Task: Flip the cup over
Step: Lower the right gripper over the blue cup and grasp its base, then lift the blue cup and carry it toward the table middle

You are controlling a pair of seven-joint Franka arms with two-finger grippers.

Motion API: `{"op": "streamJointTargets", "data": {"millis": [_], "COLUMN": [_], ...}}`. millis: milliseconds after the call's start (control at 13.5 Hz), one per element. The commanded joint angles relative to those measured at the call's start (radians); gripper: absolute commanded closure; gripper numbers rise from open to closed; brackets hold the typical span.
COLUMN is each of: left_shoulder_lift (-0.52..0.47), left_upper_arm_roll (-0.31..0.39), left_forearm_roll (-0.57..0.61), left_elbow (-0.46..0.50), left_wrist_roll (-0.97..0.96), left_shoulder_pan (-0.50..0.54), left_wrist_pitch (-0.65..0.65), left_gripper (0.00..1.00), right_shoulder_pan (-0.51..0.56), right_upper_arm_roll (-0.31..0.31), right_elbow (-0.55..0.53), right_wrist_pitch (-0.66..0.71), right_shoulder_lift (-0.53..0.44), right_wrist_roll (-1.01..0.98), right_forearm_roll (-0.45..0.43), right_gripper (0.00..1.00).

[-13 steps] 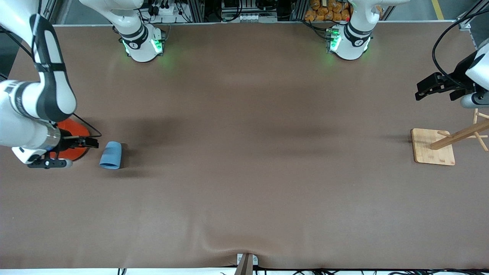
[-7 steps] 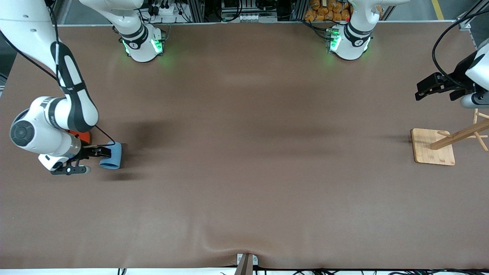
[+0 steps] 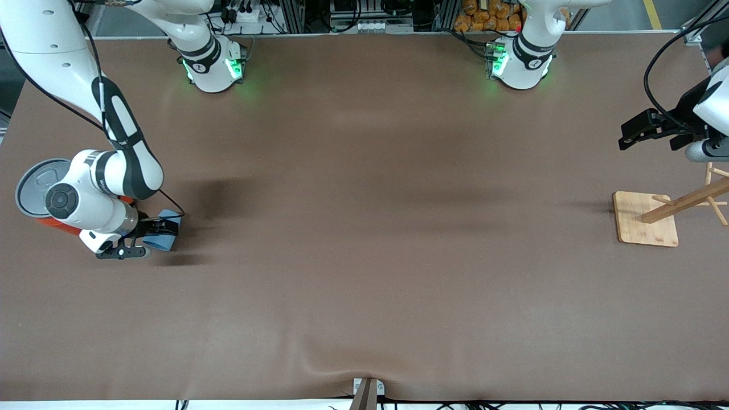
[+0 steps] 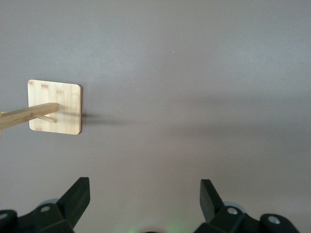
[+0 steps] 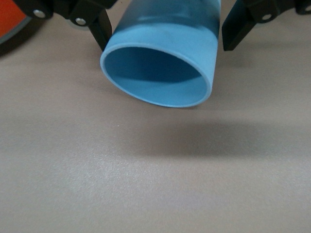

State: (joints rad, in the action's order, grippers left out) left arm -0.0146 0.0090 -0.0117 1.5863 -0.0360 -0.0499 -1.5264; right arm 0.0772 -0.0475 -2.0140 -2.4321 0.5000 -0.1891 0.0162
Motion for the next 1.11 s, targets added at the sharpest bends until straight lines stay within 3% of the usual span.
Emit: {"op": "streamJointTargets", "data": {"millis": [0,74,223,371,891,1039], "left_shoulder_lift": [0.007,0.007,0.007,0.007,0.007,0.007], "left_upper_arm_roll": [-0.004,-0.004,-0.004,-0.004,-0.004,-0.004], "left_forearm_roll": [-0.013,-0.013,-0.013,-0.013,-0.013,-0.013], "left_elbow": [-0.015,-0.017,-0.017,-0.017,-0.017,-0.017], "left_wrist_roll": [0.016,0.016,0.016,0.016,0.016,0.016], "left_shoulder_pan": [0.010,0.010,0.012,0.012,0.012,0.012], "left_wrist_pitch": [0.018,0.018,0.018,0.018,0.018,0.018], "left_gripper": [0.00,0.00,0.00,0.00,0.00,0.00], "right_shoulder_pan": [0.001,0.001,0.001,-0.001,-0.002,-0.002], "right_upper_arm_roll": [0.002,0.003,0.003,0.003,0.003,0.027], "right_elbow": [-0.014,-0.014,-0.014,-0.014,-0.009,-0.005], "right_wrist_pitch": [-0.041,-0.047,-0.047,-0.045,-0.031,-0.031], "right_shoulder_lift": [0.011,0.017,0.017,0.015,-0.046,-0.069], "right_wrist_roll": [-0.018,-0.018,-0.018,-0.026,-0.370,-0.516], "right_forearm_roll": [0.008,0.008,0.008,0.008,0.008,0.008], "right_gripper": [0.00,0.00,0.32,0.42,0.43,0.43]}}
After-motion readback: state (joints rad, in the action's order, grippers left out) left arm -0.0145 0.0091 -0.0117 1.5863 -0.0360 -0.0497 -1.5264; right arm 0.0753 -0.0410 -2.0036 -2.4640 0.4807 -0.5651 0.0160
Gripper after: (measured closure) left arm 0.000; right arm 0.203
